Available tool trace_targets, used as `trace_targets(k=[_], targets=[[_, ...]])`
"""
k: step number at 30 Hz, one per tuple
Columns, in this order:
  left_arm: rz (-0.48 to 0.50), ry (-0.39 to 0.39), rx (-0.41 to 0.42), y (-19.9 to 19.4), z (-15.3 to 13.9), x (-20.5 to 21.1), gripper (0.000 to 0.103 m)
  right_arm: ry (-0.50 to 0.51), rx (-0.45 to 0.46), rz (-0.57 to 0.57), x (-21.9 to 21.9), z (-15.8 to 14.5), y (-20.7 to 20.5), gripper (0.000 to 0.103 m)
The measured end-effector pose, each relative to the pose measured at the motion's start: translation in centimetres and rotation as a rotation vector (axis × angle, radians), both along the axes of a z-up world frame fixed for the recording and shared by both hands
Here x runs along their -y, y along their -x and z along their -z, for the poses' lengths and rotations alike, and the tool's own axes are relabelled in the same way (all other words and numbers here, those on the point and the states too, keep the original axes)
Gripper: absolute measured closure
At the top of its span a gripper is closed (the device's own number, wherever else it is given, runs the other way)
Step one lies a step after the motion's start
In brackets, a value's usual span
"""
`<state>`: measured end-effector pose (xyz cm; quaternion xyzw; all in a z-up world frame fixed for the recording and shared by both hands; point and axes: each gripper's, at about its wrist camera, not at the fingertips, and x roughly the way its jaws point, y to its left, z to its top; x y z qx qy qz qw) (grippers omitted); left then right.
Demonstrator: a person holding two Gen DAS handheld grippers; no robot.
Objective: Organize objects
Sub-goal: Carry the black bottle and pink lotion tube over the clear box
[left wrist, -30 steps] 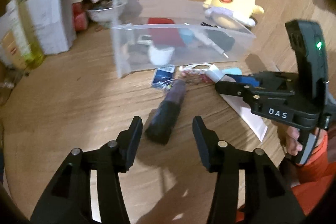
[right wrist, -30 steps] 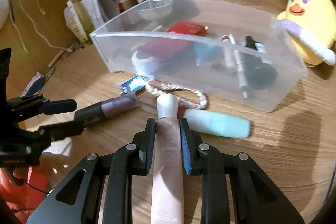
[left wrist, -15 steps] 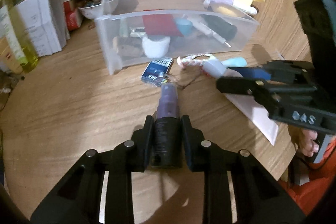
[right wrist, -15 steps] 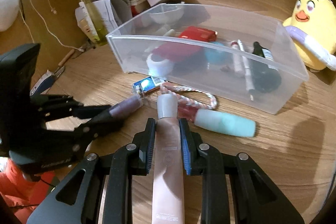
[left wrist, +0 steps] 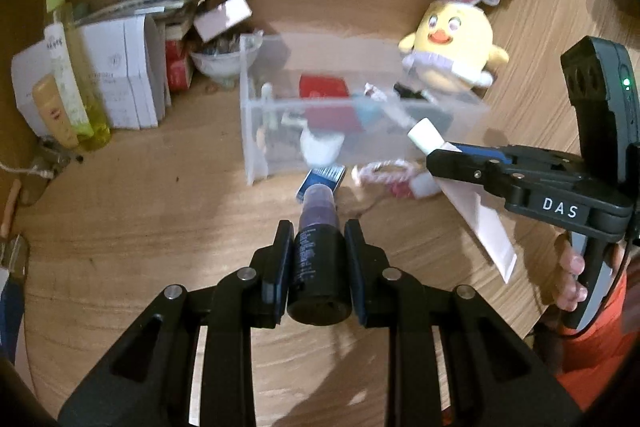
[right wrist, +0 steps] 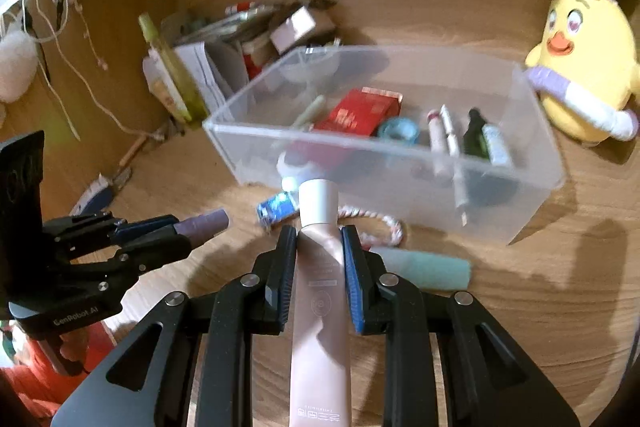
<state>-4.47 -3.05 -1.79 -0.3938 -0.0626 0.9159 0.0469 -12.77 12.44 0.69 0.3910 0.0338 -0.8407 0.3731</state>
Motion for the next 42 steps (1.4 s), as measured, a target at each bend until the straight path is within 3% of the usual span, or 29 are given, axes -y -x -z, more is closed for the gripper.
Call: trace_targets(k=[8,24,31,42], targets=[[0.012,-0.030,-0.085,0.8,-3.1,-0.3,0.078,0.044,-0.081,0.035,-1.2,-3.2,0.8,0.082],[-0.080,-0.039,-0.146,4.9,-6.5,1.9,0.078,0.042,-0.176,0.057,-1.1,-6.6,5.4,0.082],[-0.092,-0.048,-0.126,7.7,-6.5,2.3,0.078,-0.002,-0.151,0.023,0.4,-6.3,8.3,0.082],[-0.085,-0.048,-0.046,12.6,-4.6,2.0,0.078,-0.165,-0.153,-0.026,4.0,-4.5,12.9,0.082]])
